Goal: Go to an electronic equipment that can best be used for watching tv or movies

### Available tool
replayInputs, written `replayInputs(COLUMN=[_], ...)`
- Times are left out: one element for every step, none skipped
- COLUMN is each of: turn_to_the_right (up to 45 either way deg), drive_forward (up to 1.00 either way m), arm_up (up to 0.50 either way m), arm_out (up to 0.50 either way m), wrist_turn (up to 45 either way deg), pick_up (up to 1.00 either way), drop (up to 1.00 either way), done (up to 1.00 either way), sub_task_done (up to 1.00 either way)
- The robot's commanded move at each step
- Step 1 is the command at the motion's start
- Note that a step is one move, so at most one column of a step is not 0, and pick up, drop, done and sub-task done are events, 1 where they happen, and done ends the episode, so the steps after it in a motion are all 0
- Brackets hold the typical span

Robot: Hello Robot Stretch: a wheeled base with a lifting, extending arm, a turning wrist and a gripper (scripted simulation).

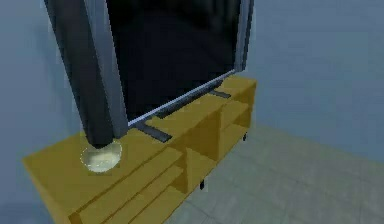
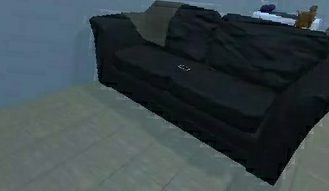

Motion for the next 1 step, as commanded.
replayInputs(turn_to_the_right=[0.0], drive_forward=[0.0], arm_up=[0.0], arm_out=[0.0], wrist_turn=[0.0], pick_up=[0.0], drop=[0.0], done=[1.0], sub_task_done=[0.0])
